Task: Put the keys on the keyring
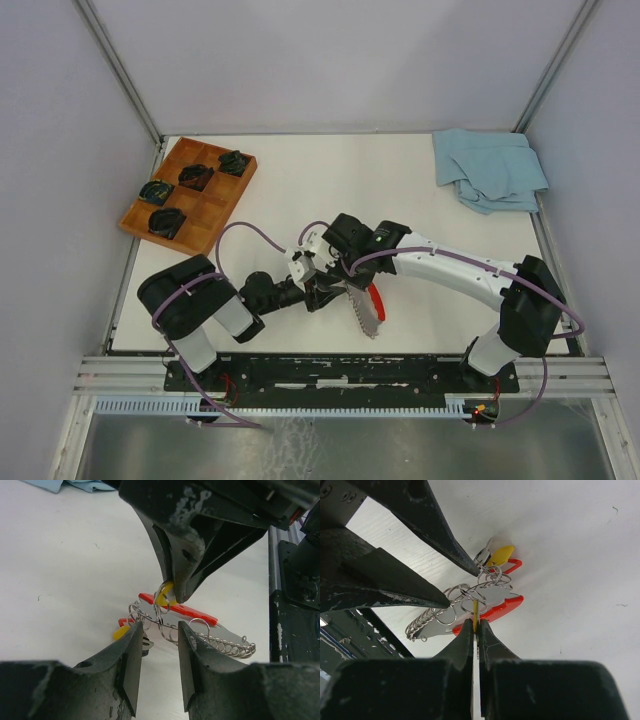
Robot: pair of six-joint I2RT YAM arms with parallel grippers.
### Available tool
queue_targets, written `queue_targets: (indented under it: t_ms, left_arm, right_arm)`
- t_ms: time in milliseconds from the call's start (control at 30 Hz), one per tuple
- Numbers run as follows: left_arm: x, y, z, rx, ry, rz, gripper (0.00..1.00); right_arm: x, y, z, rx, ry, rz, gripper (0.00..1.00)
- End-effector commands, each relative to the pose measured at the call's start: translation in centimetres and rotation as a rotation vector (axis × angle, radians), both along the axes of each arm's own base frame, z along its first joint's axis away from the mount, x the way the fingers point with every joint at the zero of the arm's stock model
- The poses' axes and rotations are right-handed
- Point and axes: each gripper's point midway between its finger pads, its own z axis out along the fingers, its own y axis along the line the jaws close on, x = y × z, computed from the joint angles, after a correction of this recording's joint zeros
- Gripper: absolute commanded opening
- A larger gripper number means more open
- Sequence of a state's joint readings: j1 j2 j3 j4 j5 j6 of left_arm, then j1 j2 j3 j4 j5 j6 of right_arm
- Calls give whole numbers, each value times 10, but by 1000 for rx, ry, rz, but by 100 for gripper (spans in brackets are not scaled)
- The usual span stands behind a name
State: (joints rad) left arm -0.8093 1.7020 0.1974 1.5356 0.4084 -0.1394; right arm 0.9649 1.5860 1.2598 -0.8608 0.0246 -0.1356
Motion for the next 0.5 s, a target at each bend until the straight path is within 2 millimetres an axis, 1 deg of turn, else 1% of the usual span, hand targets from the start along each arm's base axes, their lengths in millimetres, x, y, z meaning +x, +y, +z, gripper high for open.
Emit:
queue_targets:
  t_ms: [0, 167, 333, 467]
  left_arm:
    - [4, -3, 45, -110, -213, -7, 41]
    - [5, -3, 45, -104, -229, -1, 38]
    - [6, -5, 52, -119, -247, -7, 33]
    - [6, -8, 52, -120, -248, -22, 29]
  right_arm:
    - [8, 18, 25, 85, -61, 14, 1]
    - [6, 18, 28, 95, -61, 16, 1]
    - [5, 19, 28, 108, -53, 15, 1]
    - [3, 22, 33, 129, -50, 18, 1]
